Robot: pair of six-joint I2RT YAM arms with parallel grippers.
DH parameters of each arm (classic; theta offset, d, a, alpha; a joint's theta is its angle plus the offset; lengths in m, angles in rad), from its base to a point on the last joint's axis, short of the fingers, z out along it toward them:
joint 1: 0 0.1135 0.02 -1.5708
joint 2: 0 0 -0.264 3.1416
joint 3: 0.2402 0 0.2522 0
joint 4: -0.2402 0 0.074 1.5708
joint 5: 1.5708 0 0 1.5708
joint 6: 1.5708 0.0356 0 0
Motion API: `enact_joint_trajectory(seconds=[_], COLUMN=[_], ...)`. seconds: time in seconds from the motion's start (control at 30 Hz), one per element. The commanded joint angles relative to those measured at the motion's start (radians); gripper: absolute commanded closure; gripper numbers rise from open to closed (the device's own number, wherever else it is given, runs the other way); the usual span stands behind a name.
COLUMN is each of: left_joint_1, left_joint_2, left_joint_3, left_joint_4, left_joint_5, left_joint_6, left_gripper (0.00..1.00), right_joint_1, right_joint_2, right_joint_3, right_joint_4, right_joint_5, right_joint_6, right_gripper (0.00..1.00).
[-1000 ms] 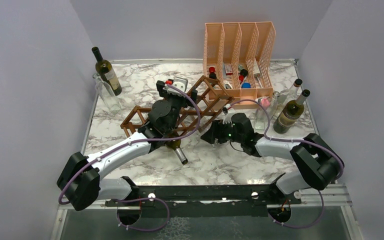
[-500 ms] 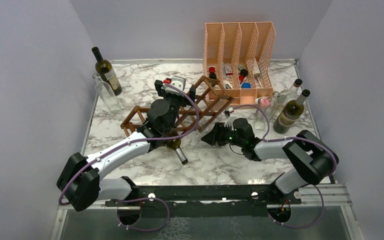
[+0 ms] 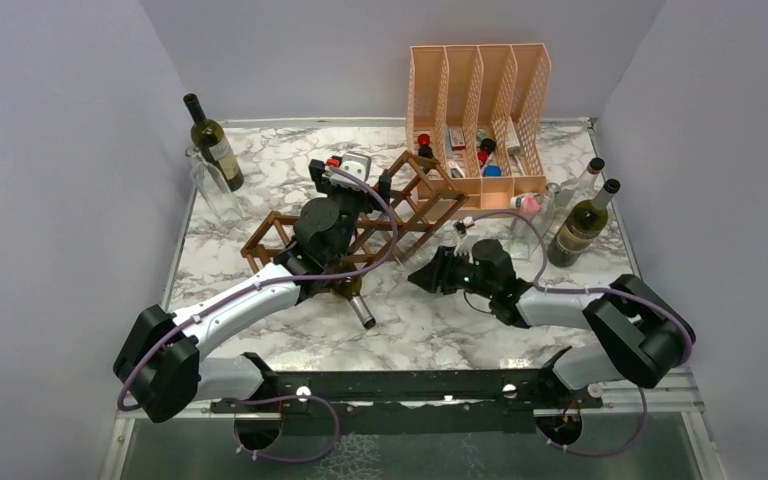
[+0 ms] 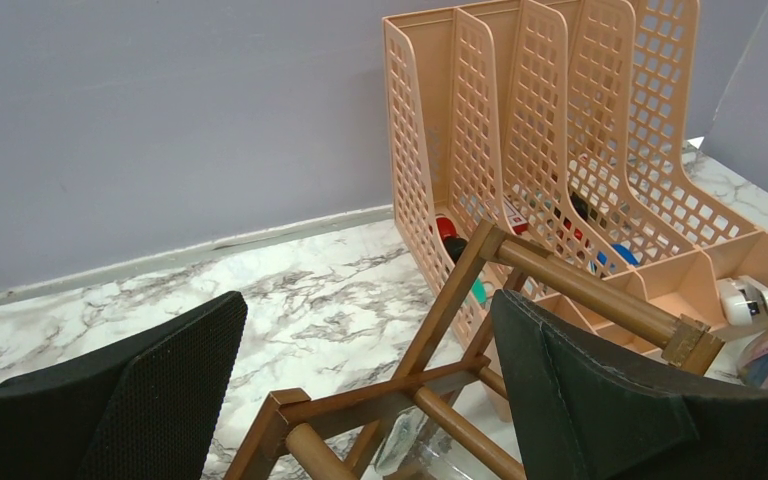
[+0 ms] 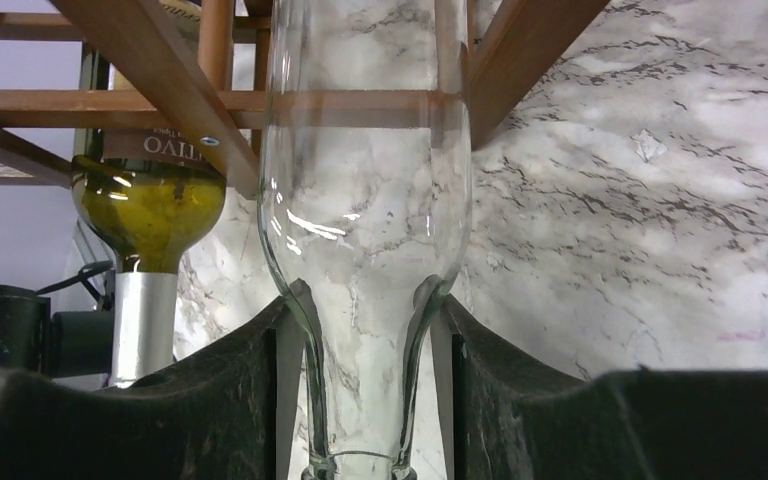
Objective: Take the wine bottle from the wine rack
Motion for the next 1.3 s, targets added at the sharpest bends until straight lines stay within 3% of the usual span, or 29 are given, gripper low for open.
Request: enact_joint_trajectory(seconds=[0.0, 0.23, 0.43, 0.57, 0.8, 1.03, 1.27], left_joint_1=[0.007, 0.01, 0.01, 0.012, 0.011, 0.01, -0.012], left_joint_2=[-0.02, -0.019, -0.019, -0.019, -0.033, -0.075, -0.073], left_joint_3=[0.029, 0.029, 0.029, 0.03, 0.042, 0.069, 0.089], left_joint_4=[0.014, 0.014, 0.013, 0.01, -0.005, -0.004, 0.016], left_joint_5=[0.02, 0.022, 0.026, 0.032, 0.089, 0.378, 0.899], left_joint_6=[-0.017, -0.021, -0.025, -0.031, -0.042, 0.024, 0.036], left_gripper=[0.01, 0.01, 0.01, 0.01, 0.02, 0.02, 0.03], right_joint_1=[0.006, 0.008, 0.007, 0.006, 0.007, 0.006, 0.006], right_joint_2=[-0.092, -0.311, -0.568, -0.687, -0.782, -0.822, -0.788], right_joint_3=[-0.031, -0.093, -0.089, -0.042, 0.104, 0.298, 0.547], right_joint_4=[-0.065, -0.255, -0.548, -0.769, -1.101, -1.311, -1.595], right_joint_5=[0.045, 0.053, 0.066, 0.108, 0.163, 0.199, 0.319], right_joint_6=[-0.036, -0.069, -0.076, -0.057, -0.035, -0.015, -0.027], right_gripper=[0.73, 0.81, 0.91, 0.98, 0.99, 0.99, 0.99])
